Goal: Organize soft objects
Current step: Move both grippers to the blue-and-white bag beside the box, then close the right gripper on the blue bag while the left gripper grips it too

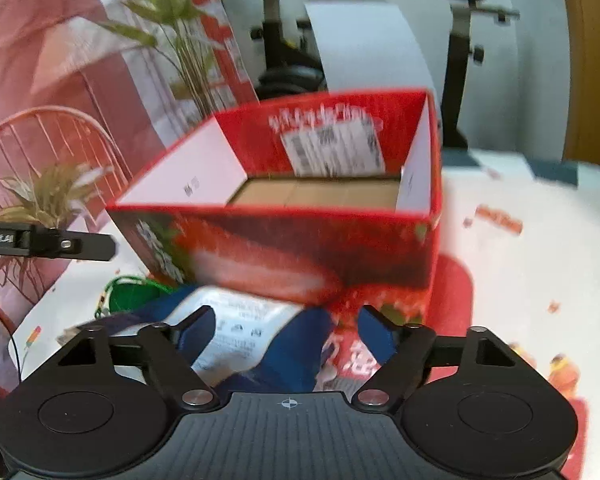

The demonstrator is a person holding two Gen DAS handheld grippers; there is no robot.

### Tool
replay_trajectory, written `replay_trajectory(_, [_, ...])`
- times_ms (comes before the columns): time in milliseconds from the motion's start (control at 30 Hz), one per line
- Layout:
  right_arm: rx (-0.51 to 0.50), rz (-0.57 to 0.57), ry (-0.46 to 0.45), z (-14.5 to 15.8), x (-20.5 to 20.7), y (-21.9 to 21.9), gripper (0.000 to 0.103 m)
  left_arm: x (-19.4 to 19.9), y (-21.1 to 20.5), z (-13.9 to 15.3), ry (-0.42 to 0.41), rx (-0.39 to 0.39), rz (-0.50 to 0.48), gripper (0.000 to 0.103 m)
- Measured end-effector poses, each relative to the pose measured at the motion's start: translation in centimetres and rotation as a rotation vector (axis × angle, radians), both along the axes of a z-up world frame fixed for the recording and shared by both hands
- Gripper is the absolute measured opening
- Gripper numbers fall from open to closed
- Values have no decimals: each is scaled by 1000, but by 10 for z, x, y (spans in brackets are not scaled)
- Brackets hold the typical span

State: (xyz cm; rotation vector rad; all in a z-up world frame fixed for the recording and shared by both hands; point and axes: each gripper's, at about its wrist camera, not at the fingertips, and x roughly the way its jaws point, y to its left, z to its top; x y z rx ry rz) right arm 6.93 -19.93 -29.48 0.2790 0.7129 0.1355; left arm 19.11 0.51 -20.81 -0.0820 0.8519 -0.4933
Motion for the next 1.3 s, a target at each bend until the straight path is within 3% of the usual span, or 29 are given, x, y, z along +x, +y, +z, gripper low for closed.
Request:
replay_trajectory(200, [36, 31, 64, -19, 5, 1, 64, 20, -26, -37, 119, 32, -91, 53])
replay_trajectory(500, [40, 89, 110, -23, 23, 0, 60, 44, -25, -62, 239, 11, -160, 54])
replay_trajectory(633, [51, 107, 138, -27, 30, -2, 60, 53, -30, -70, 257, 30, -189, 55])
replay_trajectory(867, [54, 147, 154, -28, 35, -1, 48, 56, -38, -76, 263, 27, -247, 55])
replay_trajectory(1167, [52, 161, 162, -30, 39, -2, 45, 66, -40, -86, 293, 11, -267, 59])
replay_trajectory(1300, [39, 147, 158, -28, 37, -2, 37, 62, -44, -84, 266, 26, -284, 47])
